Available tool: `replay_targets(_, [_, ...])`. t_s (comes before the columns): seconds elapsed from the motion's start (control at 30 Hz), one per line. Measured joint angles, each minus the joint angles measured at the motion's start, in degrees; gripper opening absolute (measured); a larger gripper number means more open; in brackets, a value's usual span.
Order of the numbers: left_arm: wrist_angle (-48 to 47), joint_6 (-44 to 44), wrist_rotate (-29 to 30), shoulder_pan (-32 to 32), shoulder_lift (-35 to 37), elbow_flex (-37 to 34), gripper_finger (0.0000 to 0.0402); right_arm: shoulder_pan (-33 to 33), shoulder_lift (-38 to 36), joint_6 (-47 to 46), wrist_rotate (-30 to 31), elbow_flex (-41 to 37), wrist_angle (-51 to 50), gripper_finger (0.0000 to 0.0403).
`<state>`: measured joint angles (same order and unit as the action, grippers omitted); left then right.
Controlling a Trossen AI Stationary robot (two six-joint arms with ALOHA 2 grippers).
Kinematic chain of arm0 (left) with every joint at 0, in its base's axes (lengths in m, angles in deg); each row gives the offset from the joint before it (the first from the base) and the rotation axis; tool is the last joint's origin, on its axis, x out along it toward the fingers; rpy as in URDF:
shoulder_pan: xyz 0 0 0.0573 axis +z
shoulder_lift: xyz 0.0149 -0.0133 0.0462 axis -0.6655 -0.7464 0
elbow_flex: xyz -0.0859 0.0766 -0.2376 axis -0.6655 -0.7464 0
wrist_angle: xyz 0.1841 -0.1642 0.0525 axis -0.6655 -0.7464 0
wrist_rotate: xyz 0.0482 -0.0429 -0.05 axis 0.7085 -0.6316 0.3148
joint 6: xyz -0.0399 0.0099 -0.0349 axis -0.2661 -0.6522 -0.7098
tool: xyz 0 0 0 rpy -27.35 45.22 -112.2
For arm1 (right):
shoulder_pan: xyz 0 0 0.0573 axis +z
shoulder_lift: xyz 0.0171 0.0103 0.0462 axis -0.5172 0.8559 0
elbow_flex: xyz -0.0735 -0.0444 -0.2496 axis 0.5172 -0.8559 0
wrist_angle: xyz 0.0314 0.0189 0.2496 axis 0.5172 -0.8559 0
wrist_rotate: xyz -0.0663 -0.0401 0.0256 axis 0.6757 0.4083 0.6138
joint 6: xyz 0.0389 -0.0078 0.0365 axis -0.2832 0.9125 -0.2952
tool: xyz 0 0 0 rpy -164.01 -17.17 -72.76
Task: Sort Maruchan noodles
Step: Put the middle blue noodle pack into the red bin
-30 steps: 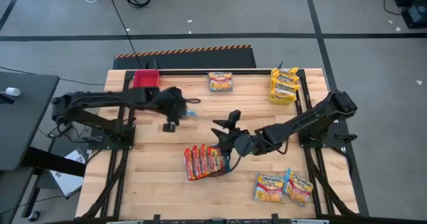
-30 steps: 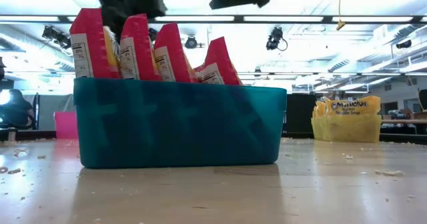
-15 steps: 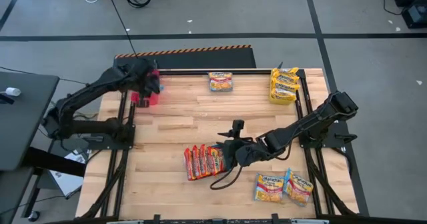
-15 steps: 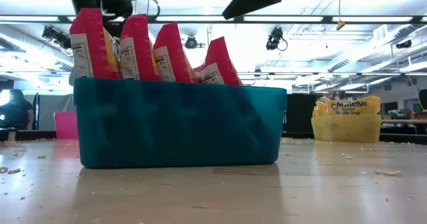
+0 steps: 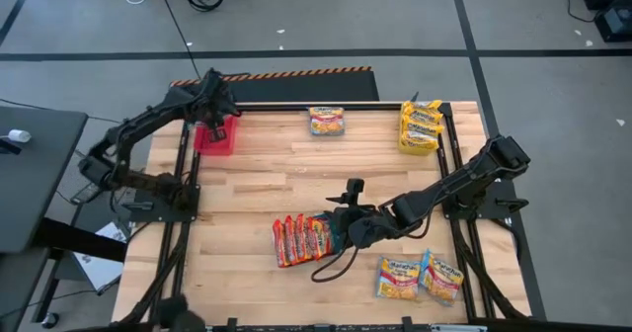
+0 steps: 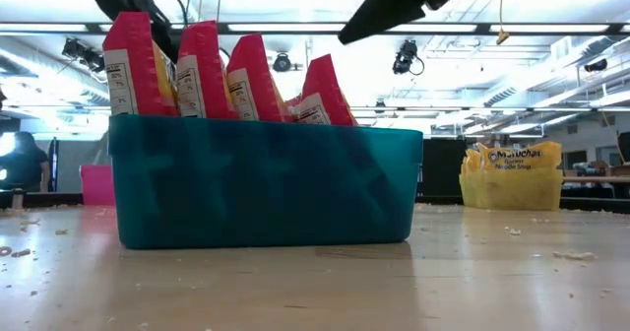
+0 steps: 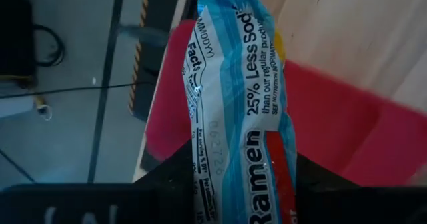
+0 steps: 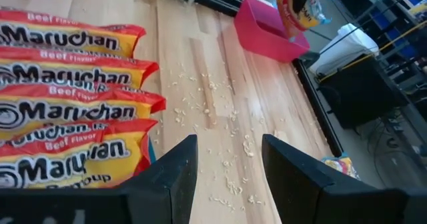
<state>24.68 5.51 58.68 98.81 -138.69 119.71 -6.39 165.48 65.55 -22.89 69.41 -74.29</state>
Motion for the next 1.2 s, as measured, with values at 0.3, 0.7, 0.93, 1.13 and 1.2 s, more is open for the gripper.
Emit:
replay_targets(0.3, [4.3,4.9,-12.3,-0.1,-6.9,0.0,0.0121,0.3,0.0,-2.6,0.2,-2.2,-0.2,0.0172])
replay_targets(0.7, [8.2,5.8,-37.0,-7.4,-6.8,0.0,0.0121,-0.4,0.0,-0.7,1.6,-2.2,-0.1,0.0172])
replay_targets(0.93, [19.0,5.0,-36.6,-10.5,-8.4,0.0,0.0121,-1.3,0.0,-0.6,1.3,-2.2,-0.1,0.0172])
replay_targets(1.13, [21.9,2.7,-27.7,-9.5,-12.5,0.1,0.0121,-1.3,0.0,-0.8,1.3,-2.2,-0.1,0.0172])
replay_targets(1.2, [20.5,0.3,-22.9,-9.0,-13.5,0.1,0.0121,-1.3,0.0,-0.8,1.3,-2.2,-0.1,0.0172])
